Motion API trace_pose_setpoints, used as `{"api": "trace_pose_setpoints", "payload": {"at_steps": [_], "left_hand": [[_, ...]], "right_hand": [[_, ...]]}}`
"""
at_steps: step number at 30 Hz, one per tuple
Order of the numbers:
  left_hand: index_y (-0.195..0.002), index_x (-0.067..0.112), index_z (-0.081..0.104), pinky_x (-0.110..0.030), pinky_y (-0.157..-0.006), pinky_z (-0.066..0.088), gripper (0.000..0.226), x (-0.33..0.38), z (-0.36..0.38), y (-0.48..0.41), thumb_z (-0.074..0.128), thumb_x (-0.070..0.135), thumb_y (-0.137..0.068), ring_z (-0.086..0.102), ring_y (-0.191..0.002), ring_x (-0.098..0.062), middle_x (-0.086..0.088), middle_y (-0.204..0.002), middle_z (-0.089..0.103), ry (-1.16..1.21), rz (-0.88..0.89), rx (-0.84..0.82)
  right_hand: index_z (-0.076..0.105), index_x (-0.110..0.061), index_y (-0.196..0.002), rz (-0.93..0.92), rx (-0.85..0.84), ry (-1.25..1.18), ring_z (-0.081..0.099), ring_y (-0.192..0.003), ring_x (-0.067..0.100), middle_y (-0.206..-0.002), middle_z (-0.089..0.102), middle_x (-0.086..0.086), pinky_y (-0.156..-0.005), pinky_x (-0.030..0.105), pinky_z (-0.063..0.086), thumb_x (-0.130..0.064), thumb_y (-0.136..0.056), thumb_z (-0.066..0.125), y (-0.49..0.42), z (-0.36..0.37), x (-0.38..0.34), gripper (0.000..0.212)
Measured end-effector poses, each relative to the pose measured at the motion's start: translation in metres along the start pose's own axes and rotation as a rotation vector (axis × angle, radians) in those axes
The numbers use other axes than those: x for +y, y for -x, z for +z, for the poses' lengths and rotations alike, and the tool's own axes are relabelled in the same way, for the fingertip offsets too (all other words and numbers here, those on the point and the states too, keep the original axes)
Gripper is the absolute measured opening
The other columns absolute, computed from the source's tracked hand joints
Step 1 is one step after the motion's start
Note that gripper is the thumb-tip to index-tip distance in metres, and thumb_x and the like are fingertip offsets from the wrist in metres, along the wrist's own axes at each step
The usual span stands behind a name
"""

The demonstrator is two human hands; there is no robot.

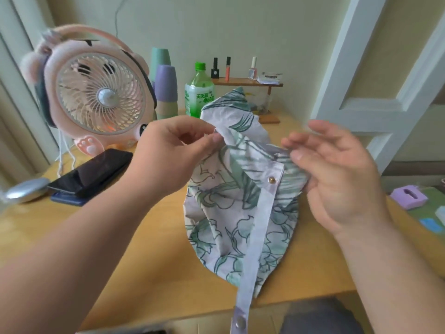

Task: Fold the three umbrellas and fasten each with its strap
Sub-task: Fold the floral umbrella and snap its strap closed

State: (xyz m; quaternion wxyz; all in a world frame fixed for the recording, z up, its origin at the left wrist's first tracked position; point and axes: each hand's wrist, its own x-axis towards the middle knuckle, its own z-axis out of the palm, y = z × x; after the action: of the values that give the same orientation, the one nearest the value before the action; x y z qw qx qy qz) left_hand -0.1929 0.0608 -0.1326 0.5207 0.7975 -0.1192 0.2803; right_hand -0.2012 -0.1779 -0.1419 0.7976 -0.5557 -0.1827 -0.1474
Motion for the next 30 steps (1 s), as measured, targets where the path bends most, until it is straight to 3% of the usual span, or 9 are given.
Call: {"api": "trace_pose_setpoints", "payload": {"at_steps": [6,10,12,14,17,20,22,25,30], "left_hand": [[-0.074,0.025,0.074,-0.021,-0.057,0.046,0.016,0.007,-0.019,0.023,0.085,0.035,-0.08,0.056,-0.057,-0.01,0.007,-0.063,0.067,0.273,-0.064,-0.139],[-0.078,0.029,0.069,-0.02,-0.068,0.052,0.02,-0.016,-0.03,0.058,0.082,0.044,-0.076,0.063,-0.07,0.002,0.014,-0.078,0.07,-0.49,-0.287,-0.382],[-0.085,0.031,0.067,-0.017,-0.068,0.048,0.015,-0.021,-0.022,0.076,0.074,0.044,-0.08,0.063,-0.08,0.0,0.014,-0.09,0.069,-0.492,-0.404,-0.378],[-0.093,0.031,0.066,-0.012,-0.065,0.04,0.019,-0.021,-0.011,0.086,0.064,0.049,-0.086,0.06,-0.084,0.001,0.01,-0.098,0.066,-0.416,-0.431,-0.323],[-0.095,0.047,0.069,-0.01,-0.073,0.039,0.02,-0.016,0.0,0.09,0.05,0.055,-0.095,0.057,-0.092,0.007,0.015,-0.099,0.067,-0.222,-0.446,-0.296],[-0.092,0.07,0.056,-0.007,-0.083,0.039,0.033,-0.01,0.007,0.085,0.052,0.039,-0.101,0.055,-0.102,0.003,0.032,-0.099,0.062,-0.203,-0.345,-0.382],[-0.104,0.07,0.048,-0.013,-0.078,0.04,0.029,-0.009,0.01,0.08,0.057,0.044,-0.098,0.058,-0.096,-0.004,0.03,-0.098,0.063,-0.256,-0.368,-0.433],[-0.125,0.05,0.049,-0.029,-0.08,0.044,0.037,-0.016,0.008,0.073,0.064,0.054,-0.091,0.059,-0.081,-0.007,0.02,-0.096,0.068,-0.234,-0.446,-0.413],[-0.128,0.03,0.06,-0.047,-0.088,0.058,0.052,-0.016,0.004,0.071,0.081,0.015,-0.084,0.074,-0.087,-0.03,-0.006,-0.098,0.078,0.154,-0.416,-0.307]], "right_hand": [[0.067,-0.008,-0.103,0.07,-0.061,-0.02,0.072,-0.096,0.028,-0.094,0.074,0.012,-0.09,0.042,0.059,0.013,-0.084,0.063,-0.025,0.0,-0.024,0.029],[0.071,-0.026,-0.101,0.01,0.086,0.593,0.071,-0.097,0.005,-0.1,0.075,-0.001,-0.09,0.022,0.054,-0.001,-0.086,0.078,0.03,-0.026,-0.019,0.03],[0.068,-0.034,-0.089,-0.036,0.277,0.808,0.068,-0.082,0.001,-0.089,0.073,-0.004,-0.074,0.004,0.045,-0.006,-0.084,0.082,0.079,-0.037,-0.007,0.032],[0.068,-0.032,-0.074,0.093,0.342,0.789,0.06,-0.057,0.007,-0.065,0.067,-0.001,-0.056,0.006,0.041,0.002,-0.076,0.085,0.123,-0.039,0.007,0.037],[0.072,-0.037,-0.074,0.242,0.185,0.86,0.043,-0.037,0.005,-0.054,0.064,-0.005,-0.043,0.013,0.037,-0.023,-0.059,0.089,0.161,-0.026,0.022,0.027],[0.066,-0.055,-0.099,0.393,-0.026,0.832,0.051,-0.045,0.009,-0.064,0.07,-0.006,-0.054,0.023,0.046,-0.052,-0.052,0.073,0.162,-0.013,0.023,0.047],[0.062,-0.059,-0.106,0.413,-0.103,0.776,0.057,-0.051,0.012,-0.075,0.074,-0.01,-0.059,0.027,0.049,-0.044,-0.061,0.077,0.152,-0.006,0.022,0.05],[0.074,-0.029,-0.103,0.495,-0.091,0.436,0.067,-0.058,0.021,-0.1,0.078,-0.012,-0.045,0.018,0.045,0.001,-0.085,0.076,0.131,0.011,0.013,0.035],[0.074,-0.008,-0.099,0.586,-0.089,0.171,0.06,-0.053,0.022,-0.098,0.077,0.014,-0.035,0.022,0.026,-0.018,-0.086,0.076,0.111,0.024,0.012,0.016]]}}
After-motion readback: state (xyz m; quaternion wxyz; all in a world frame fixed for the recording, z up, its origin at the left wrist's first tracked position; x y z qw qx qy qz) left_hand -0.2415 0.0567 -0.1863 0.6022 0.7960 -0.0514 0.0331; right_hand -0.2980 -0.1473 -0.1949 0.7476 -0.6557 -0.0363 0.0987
